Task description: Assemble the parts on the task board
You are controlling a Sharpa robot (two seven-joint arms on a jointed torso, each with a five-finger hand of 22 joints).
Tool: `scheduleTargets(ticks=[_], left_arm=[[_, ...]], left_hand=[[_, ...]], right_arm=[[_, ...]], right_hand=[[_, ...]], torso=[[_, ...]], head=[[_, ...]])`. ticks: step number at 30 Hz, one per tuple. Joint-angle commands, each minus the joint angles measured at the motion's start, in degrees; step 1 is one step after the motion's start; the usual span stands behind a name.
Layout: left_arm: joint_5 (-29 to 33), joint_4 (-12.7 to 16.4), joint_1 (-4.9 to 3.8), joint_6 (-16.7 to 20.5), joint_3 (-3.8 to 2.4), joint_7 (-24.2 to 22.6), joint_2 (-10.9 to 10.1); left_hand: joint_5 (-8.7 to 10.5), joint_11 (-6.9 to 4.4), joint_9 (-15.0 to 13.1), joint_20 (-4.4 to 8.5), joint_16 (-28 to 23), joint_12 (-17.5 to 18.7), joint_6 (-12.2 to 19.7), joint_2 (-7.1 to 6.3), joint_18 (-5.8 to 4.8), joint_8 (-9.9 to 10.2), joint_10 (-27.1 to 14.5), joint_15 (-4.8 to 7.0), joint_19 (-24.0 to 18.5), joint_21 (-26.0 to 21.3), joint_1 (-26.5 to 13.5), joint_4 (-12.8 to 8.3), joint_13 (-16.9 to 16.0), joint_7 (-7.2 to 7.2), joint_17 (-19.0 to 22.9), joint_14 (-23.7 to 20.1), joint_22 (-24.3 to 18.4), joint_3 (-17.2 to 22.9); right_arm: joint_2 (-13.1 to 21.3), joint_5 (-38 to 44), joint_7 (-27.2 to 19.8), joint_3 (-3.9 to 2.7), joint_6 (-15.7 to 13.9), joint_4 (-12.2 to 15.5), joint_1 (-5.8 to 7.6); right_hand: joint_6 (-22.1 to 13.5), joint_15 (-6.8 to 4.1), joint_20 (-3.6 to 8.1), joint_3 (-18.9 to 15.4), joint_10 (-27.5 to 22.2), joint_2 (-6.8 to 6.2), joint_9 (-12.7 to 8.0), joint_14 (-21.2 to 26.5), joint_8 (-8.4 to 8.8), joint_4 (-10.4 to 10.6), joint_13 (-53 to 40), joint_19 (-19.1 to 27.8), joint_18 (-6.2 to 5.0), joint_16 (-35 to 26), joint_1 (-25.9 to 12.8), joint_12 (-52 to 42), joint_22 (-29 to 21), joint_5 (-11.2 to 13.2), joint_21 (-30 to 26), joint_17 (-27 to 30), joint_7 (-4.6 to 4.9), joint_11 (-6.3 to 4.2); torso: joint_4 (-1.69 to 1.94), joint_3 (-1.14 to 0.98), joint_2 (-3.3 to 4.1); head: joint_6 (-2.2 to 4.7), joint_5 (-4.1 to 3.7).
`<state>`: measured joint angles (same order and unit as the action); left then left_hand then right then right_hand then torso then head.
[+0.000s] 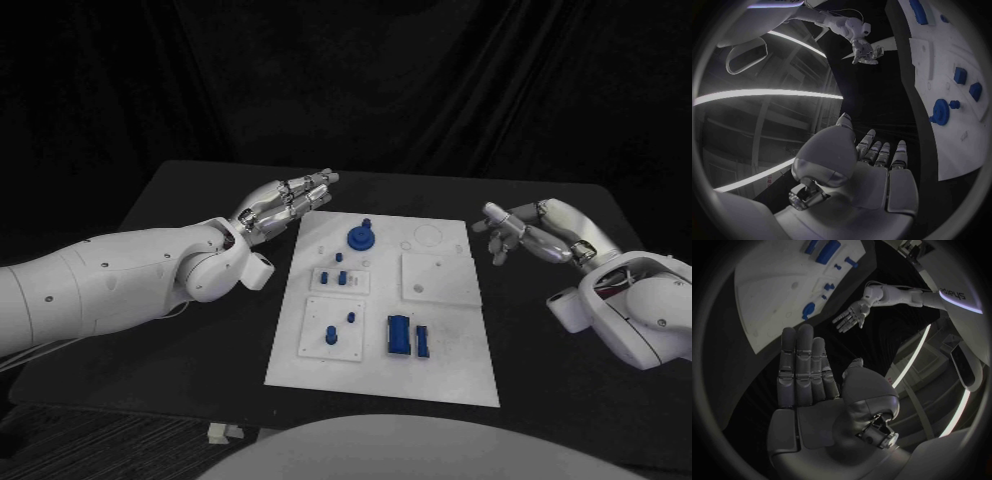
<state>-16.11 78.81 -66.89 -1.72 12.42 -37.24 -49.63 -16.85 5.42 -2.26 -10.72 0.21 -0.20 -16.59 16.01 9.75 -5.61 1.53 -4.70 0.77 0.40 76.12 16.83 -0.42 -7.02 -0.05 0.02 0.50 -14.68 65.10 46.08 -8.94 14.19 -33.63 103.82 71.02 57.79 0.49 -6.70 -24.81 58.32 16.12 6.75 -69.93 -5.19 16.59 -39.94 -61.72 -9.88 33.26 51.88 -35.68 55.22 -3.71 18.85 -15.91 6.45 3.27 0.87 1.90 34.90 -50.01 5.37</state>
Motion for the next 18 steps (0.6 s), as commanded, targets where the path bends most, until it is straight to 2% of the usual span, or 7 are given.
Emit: scheduleTargets(ticks=[1,4,5,7,8,10,18], left_arm=[[0.03,0.29,0.02,1.73,-0.07,-4.37,0.05],[0.03,0.42,0.03,2.07,-0.07,-4.82,-0.01],[0.03,0.45,0.03,2.17,-0.07,-4.96,-0.01],[0.03,0.54,0.03,2.31,-0.06,-5.10,-0.04],[0.03,0.59,0.03,2.37,-0.06,-5.13,-0.07],[0.03,0.68,0.03,2.48,-0.06,-5.13,-0.12],[0.03,0.58,0.03,2.50,-0.06,-5.05,0.18]], left_hand=[[-0.16,-0.37,0.00,0.44,-0.21,-0.18,-0.35,0.23,0.31,-0.03,-0.03,0.45,-0.03,0.34,-0.06,-0.10,0.03,0.17,0.05,-0.02,0.00,-0.36],[-0.12,-0.74,0.13,0.78,-0.21,-0.09,0.09,0.19,0.30,0.45,-0.39,0.78,-0.12,0.25,0.06,-0.10,0.12,0.50,0.05,-0.02,-0.06,-0.43],[-0.13,-0.96,0.19,0.96,-0.21,-0.06,0.38,0.17,0.28,0.75,-0.53,0.96,-0.16,0.21,0.15,-0.11,0.15,0.72,0.05,-0.02,-0.09,-0.46],[-0.12,-1.20,0.24,1.18,-0.21,-0.04,0.72,0.17,0.27,1.10,-0.61,1.17,-0.25,0.13,0.24,-0.10,0.17,0.97,0.05,-0.02,-0.14,-0.50],[-0.16,-1.24,0.24,1.21,-0.21,-0.04,0.72,0.18,0.26,1.14,-0.62,1.20,-0.27,0.11,0.26,-0.10,0.18,1.00,0.05,-0.02,-0.15,-0.50],[-0.31,-1.28,0.20,1.24,-0.21,-0.04,0.42,0.20,0.25,1.13,-0.63,1.24,-0.29,0.09,0.33,-0.11,0.18,1.02,0.05,-0.02,-0.17,-0.49],[-0.43,-1.30,0.22,1.24,-0.21,-0.02,0.51,0.21,0.25,1.23,-0.71,1.27,-0.37,0.01,0.42,-0.12,0.20,1.02,0.05,-0.02,-0.22,-0.47]], right_arm=[[0.12,-13.04,-14.66,0.00,-4.30,-1.46,0.00],[0.02,-14.45,-17.70,0.01,-2.10,-2.40,-0.35],[-0.03,-14.78,-18.45,0.01,-0.62,-2.75,-0.55],[-0.16,-15.21,-19.40,0.01,2.18,-3.34,-0.98],[-0.24,-15.34,-19.66,0.01,3.33,-3.60,-1.18],[-0.50,-15.58,-19.91,0.01,6.03,-4.27,-1.58],[-1.13,-15.88,-19.56,0.02,14.06,-6.03,-2.44]], right_hand=[[-2.99,5.07,-3.75,-1.20,-9.90,-0.60,-1.32,7.72,1.19,-0.05,9.67,5.00,0.67,-11.92,1.30,11.65,-7.22,0.34,-9.01,3.32,-1.93,5.33],[-7.52,8.45,-7.05,-0.73,-15.20,-1.58,-2.99,15.94,1.16,-0.07,21.45,11.20,0.56,-22.95,3.41,18.89,-16.24,0.31,-14.29,8.21,-3.70,8.20],[-9.65,8.52,-7.32,-0.60,-18.31,-1.69,-3.11,19.32,1.44,-0.03,24.06,14.50,0.40,-25.82,3.53,20.51,-18.85,0.36,-14.96,9.59,-4.80,7.79],[-25.10,7.64,-6.49,-0.26,-27.42,-1.82,-4.07,37.25,2.49,-0.20,27.29,26.03,1.33,-29.24,4.21,24.53,-23.30,0.24,-14.97,13.03,-7.69,6.05],[-31.23,7.36,-5.61,-0.05,-34.36,-1.94,-4.32,49.49,2.67,-0.11,29.76,47.44,2.80,-29.78,4.82,26.64,-38.02,0.22,-15.33,13.69,-9.83,3.91],[-34.84,6.62,-6.23,0.16,-40.68,-1.92,-4.40,58.99,2.91,-0.03,32.98,55.14,1.00,-31.68,4.99,25.24,-46.60,0.22,-17.52,14.40,-11.03,1.92],[-39.81,4.75,-5.42,0.41,-51.93,-1.91,-4.74,68.36,3.26,0.00,37.15,61.37,-0.20,-32.89,4.45,24.17,-54.52,0.64,-18.68,15.52,-12.87,-0.33]], torso=[[-0.44,-0.39,-0.12],[-0.66,-0.36,0.02],[-0.72,-0.34,0.02],[-0.86,-0.40,0.10],[-0.90,-0.42,0.11],[-1.00,-0.42,0.22],[-0.53,-0.39,0.03]], head=[[0.01,-0.16],[0.01,-0.35],[0.01,-0.38],[0.01,-0.42],[0.01,-0.35],[0.01,-0.24],[0.01,-0.42]])
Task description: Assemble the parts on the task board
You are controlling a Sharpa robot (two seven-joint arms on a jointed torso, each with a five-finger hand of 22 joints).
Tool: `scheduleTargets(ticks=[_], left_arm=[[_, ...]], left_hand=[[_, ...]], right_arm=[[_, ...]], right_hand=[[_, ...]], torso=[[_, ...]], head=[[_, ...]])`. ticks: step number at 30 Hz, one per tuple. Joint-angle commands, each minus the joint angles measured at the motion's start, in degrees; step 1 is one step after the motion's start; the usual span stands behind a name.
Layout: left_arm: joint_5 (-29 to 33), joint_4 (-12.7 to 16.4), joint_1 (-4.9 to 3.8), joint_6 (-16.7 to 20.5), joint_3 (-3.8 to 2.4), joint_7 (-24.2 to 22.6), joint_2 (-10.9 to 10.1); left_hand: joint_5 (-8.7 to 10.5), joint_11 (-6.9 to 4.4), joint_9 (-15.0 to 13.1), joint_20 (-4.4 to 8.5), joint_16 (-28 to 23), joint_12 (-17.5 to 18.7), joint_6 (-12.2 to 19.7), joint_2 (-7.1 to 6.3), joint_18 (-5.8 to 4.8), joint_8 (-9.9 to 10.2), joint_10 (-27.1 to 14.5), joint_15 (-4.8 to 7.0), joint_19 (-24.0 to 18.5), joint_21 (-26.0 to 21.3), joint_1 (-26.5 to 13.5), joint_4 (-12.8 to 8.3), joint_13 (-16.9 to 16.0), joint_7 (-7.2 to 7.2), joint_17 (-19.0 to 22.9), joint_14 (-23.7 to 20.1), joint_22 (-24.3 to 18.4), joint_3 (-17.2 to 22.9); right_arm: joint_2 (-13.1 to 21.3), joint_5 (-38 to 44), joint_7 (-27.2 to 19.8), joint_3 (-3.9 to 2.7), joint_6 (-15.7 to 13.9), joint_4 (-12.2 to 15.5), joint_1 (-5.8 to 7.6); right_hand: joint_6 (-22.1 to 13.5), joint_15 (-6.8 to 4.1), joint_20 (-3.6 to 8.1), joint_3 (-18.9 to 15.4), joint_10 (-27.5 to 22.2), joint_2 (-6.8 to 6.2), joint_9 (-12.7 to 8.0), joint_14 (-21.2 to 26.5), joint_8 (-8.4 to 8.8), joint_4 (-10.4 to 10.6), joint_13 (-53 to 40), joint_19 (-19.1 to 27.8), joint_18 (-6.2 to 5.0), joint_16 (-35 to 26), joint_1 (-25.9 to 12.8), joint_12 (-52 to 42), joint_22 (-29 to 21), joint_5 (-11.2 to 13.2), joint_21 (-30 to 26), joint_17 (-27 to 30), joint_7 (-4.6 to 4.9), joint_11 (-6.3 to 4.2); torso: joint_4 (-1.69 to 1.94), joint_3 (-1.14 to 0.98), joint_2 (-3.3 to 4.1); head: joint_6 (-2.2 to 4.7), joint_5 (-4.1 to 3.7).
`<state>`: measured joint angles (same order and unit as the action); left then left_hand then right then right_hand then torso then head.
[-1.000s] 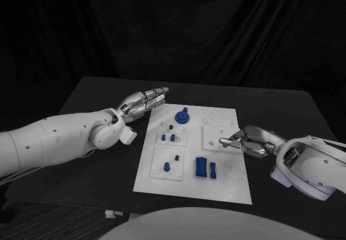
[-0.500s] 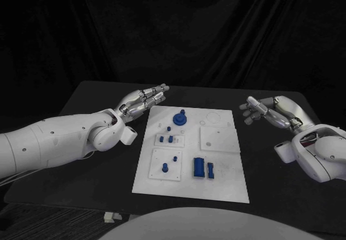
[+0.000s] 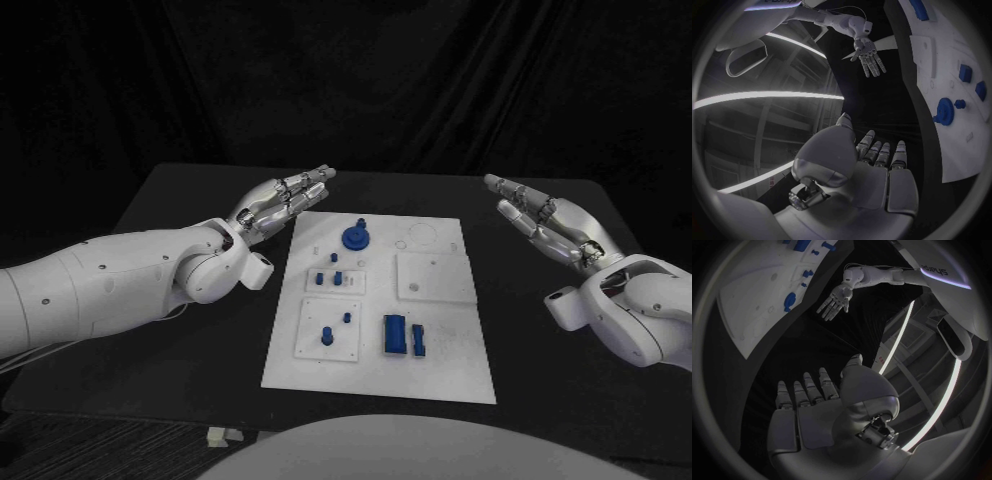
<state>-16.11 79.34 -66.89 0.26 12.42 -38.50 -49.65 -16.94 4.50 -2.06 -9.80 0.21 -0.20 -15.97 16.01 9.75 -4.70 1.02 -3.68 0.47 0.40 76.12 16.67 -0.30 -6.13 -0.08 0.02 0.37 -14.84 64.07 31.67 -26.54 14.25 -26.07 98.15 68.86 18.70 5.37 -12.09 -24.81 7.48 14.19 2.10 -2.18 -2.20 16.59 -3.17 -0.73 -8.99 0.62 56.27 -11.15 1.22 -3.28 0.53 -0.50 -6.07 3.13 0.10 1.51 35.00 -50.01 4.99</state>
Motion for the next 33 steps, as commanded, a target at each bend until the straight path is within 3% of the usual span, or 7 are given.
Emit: scheduleTargets(ticks=[1,6,7,8,9,13,33], left_arm=[[0.03,0.04,0.03,0.53,-0.07,-3.78,0.22],[0.03,-0.12,0.03,0.40,-0.07,-3.67,0.44],[0.01,-0.14,0.00,0.17,0.00,-0.05,0.23],[0.05,-0.11,0.02,0.28,-0.04,-0.03,0.24],[0.14,-0.05,0.06,0.53,-0.11,0.02,0.27],[0.92,0.48,0.39,2.66,-0.71,0.45,0.50],[13.11,8.62,5.48,35.73,-10.11,7.08,4.08]], left_hand=[[-0.37,-0.40,0.04,0.28,-0.21,-0.01,-0.02,0.21,0.23,0.40,-0.21,0.25,-0.12,-0.04,0.46,0.04,0.08,0.17,0.08,-0.02,-0.12,-0.32],[-0.48,-0.47,0.07,-0.04,-0.21,0.00,0.13,0.23,0.24,0.69,-0.29,0.24,-0.27,-0.18,0.60,0.06,0.10,0.28,0.08,-0.02,-0.21,-0.32],[4.98,-4.50,2.06,2.94,-0.21,0.20,4.79,-4.78,-2.93,4.70,-1.02,3.68,-0.47,-0.40,-22.82,-5.00,0.30,1.84,0.08,-0.02,-0.37,4.45],[4.98,-4.50,2.06,2.94,-0.21,0.20,4.94,-4.83,-2.93,4.70,-1.02,3.68,-0.47,-0.40,-23.15,-5.01,0.30,1.99,0.08,-0.02,-0.37,4.46],[5.27,-4.50,2.06,3.10,-0.21,0.20,5.24,-5.09,-2.93,4.70,-1.02,3.68,-0.47,-0.40,-24.69,-5.35,0.30,6.13,0.08,-0.02,-0.37,4.80],[7.06,-4.50,2.06,4.13,-0.21,0.20,6.95,-6.78,-3.64,4.70,-1.02,3.68,-0.47,-0.40,-32.61,-6.98,0.30,6.13,0.08,-0.02,-0.37,6.44],[12.64,-4.50,2.06,9.80,-0.21,0.20,11.77,-11.98,-9.75,4.70,-1.02,3.68,-0.47,-0.40,-57.22,-12.42,0.30,6.13,0.08,-0.02,-0.37,14.84]], right_arm=[[-0.16,-1.48,-1.98,-0.04,6.83,-0.49,-0.33],[-0.77,-1.52,-1.98,-0.04,8.67,-1.45,-0.74],[-0.68,-0.83,-0.81,-0.02,4.53,-1.13,-0.46],[-0.75,-0.94,-0.82,-0.08,4.44,-1.16,-0.49],[-0.90,-1.18,-0.84,-0.19,4.26,-1.22,-0.55],[-2.19,-3.32,-1.01,-1.17,2.70,-1.71,-1.12],[-18.58,-30.34,-3.15,-13.64,-17.07,-7.90,-8.34]], right_hand=[[-0.88,-0.18,-0.01,0.40,-1.51,-0.01,-0.10,0.81,0.27,0.00,0.51,0.50,-1.08,-0.29,-0.03,-0.36,-0.74,0.23,-0.41,0.15,-0.43,-0.38],[-1.78,-0.61,0.10,0.46,-3.59,-0.06,-0.16,1.84,0.32,-0.01,1.02,0.73,-1.09,-0.52,-0.40,-0.21,-1.22,0.31,-0.53,0.39,-0.71,-1.03],[-6.54,-5.37,3.63,7.44,-7.48,-4.26,-2.10,2.18,2.20,-4.98,3.17,0.73,2.70,-0.62,-16.88,3.34,-1.22,3.28,-0.53,0.50,1.22,-3.13],[-8.70,-5.37,5.03,10.41,-7.48,-4.92,-2.10,2.18,2.20,-6.98,3.17,0.73,3.30,-0.62,-22.31,4.65,-1.22,3.28,-0.53,0.50,6.07,-3.13],[-10.43,-5.37,6.20,12.84,-7.48,-6.42,-2.10,2.18,2.20,-8.60,3.17,0.73,4.11,-0.62,-28.07,5.74,-1.22,3.28,-0.53,0.50,6.07,-3.13],[-18.70,-5.37,12.09,19.29,-7.48,-14.19,-2.10,2.18,2.20,-16.59,3.17,0.73,8.99,-0.62,-43.28,11.15,-1.22,3.28,-0.53,0.50,6.07,-3.13],[-18.70,-5.37,12.09,24.81,-7.48,-14.19,-2.10,2.18,2.20,-16.59,3.17,0.73,8.99,-0.62,-56.27,11.15,-1.22,3.28,-0.53,0.50,6.07,-3.13]], torso=[[0.29,0.00,-0.08],[-0.02,-0.03,-0.05],[0.12,-0.01,-0.04],[0.12,-0.01,-0.06],[0.12,-0.02,-0.09],[0.10,-0.13,-0.35],[-0.09,-1.44,-3.65]], head=[[0.01,-0.08],[0.01,0.54],[0.00,0.27],[0.06,0.25],[0.19,0.21],[1.26,-0.15],[14.91,-4.75]])
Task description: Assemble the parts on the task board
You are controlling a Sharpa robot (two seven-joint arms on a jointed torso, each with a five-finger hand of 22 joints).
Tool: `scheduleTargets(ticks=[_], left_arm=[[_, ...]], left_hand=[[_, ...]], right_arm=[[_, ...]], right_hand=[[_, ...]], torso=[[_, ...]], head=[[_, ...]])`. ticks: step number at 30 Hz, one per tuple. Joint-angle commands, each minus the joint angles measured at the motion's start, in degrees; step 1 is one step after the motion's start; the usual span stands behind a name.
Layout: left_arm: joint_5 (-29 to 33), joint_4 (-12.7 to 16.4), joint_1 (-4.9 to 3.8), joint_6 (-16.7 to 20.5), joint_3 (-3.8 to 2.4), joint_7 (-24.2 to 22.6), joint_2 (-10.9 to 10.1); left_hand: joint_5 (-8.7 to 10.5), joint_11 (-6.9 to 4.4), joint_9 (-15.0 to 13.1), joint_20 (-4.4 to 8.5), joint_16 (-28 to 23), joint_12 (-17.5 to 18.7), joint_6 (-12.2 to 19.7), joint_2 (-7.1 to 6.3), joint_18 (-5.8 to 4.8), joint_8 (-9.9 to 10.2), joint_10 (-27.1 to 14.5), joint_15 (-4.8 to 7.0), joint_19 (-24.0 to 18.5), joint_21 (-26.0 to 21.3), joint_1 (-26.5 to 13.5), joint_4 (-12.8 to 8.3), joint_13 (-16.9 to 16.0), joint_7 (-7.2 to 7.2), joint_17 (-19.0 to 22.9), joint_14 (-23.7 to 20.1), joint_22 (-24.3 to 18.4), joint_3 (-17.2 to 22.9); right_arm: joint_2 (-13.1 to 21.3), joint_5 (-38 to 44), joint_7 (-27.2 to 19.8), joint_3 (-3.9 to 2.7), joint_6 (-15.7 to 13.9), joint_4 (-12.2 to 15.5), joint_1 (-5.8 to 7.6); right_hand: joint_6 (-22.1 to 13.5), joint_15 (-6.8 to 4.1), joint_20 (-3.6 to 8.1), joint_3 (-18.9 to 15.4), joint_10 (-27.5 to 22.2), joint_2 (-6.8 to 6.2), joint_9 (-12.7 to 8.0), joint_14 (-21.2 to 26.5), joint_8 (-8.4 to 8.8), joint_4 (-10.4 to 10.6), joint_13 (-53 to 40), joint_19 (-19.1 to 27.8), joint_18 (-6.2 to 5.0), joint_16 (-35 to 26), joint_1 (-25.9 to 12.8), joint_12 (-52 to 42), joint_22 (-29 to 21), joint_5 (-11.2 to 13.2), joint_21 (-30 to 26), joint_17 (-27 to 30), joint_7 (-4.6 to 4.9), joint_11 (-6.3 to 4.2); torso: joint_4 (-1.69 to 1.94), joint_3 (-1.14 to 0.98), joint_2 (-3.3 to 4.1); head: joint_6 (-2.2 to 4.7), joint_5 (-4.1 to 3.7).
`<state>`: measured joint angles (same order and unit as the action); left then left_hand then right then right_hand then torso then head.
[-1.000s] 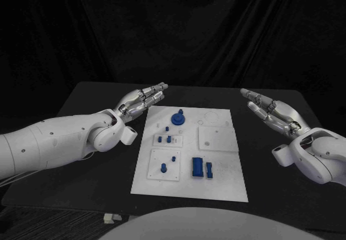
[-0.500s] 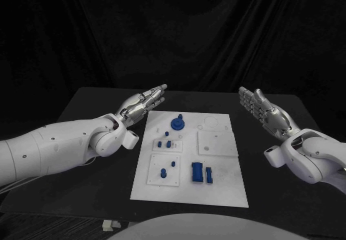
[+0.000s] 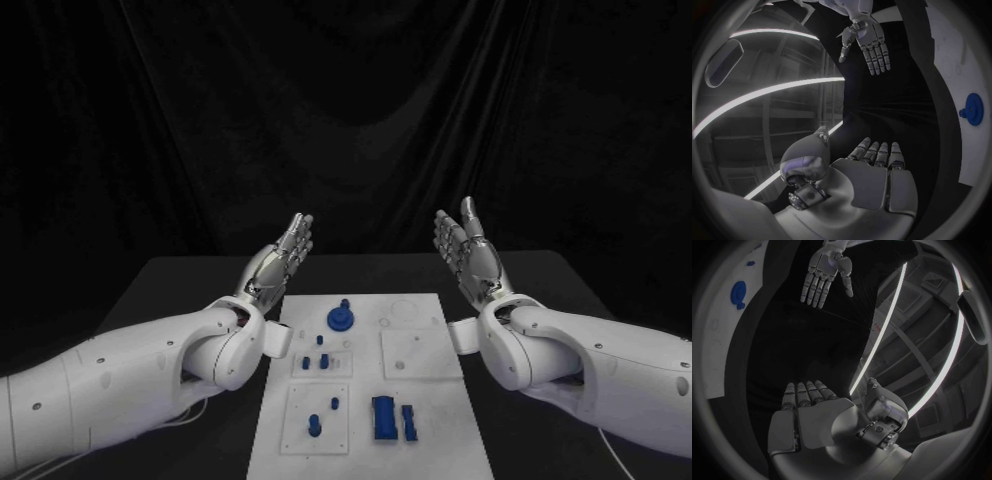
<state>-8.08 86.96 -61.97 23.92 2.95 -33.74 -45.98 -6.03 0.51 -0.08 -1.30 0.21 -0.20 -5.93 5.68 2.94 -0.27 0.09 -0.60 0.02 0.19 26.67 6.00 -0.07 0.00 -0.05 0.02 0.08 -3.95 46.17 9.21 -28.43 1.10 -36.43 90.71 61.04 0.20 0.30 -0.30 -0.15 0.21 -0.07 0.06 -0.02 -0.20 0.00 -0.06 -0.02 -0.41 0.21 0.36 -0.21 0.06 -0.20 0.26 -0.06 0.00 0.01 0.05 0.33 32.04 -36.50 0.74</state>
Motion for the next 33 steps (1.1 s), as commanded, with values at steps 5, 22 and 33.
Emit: scheduleTargets(ticks=[5,22,33], left_arm=[[6.91,2.22,1.32,17.04,-2.05,3.31,0.94],[8.08,3.00,1.81,20.20,-2.95,3.95,1.29],[8.08,3.00,1.81,20.20,-2.95,3.95,1.29]], left_hand=[[6.03,-0.51,0.08,1.30,-0.21,0.20,5.93,-5.68,-2.94,0.27,-0.09,0.60,-0.02,-0.19,-10.75,-6.00,0.07,0.00,0.05,-0.02,-0.08,3.95],[6.03,-0.51,0.08,1.30,-0.21,0.20,5.93,-5.68,-2.94,0.27,-0.09,0.60,-0.02,-0.19,-18.89,-6.00,0.07,0.00,0.05,-0.02,-0.08,3.95],[6.03,-0.51,0.08,1.30,-0.21,0.20,5.93,-5.68,-2.94,0.27,-0.09,0.60,-0.02,-0.19,-26.67,-6.00,0.07,0.00,0.05,-0.02,-0.08,3.95]], right_arm=[[-1.47,-9.20,-1.36,-1.10,-7.68,-0.75,-0.88],[-1.48,-9.21,-1.36,-1.10,-7.68,-0.76,-0.88],[-1.48,-9.21,-1.36,-1.10,-7.68,-0.76,-0.88]], right_hand=[[-0.20,-0.30,0.30,0.15,-0.21,0.07,-0.06,0.02,0.20,0.00,0.06,0.02,0.41,-0.21,-0.36,0.21,-0.06,0.20,-0.26,0.06,0.00,-0.01],[-0.20,-0.30,0.30,0.15,-0.21,0.07,-0.06,0.02,0.20,0.00,0.06,0.02,0.41,-0.21,-0.36,0.21,-0.06,0.20,-0.26,0.06,0.00,-0.01],[-0.20,-0.30,0.30,0.15,-0.21,0.07,-0.06,0.02,0.20,0.00,0.06,0.02,0.41,-0.21,-0.36,0.21,-0.06,0.20,-0.26,0.06,0.00,-0.01]], torso=[[-0.05,-0.33,-0.85],[-0.05,-0.33,-0.86],[-0.05,-0.33,-0.86]], head=[[2.12,-0.74],[2.12,-0.74],[2.12,-0.74]])
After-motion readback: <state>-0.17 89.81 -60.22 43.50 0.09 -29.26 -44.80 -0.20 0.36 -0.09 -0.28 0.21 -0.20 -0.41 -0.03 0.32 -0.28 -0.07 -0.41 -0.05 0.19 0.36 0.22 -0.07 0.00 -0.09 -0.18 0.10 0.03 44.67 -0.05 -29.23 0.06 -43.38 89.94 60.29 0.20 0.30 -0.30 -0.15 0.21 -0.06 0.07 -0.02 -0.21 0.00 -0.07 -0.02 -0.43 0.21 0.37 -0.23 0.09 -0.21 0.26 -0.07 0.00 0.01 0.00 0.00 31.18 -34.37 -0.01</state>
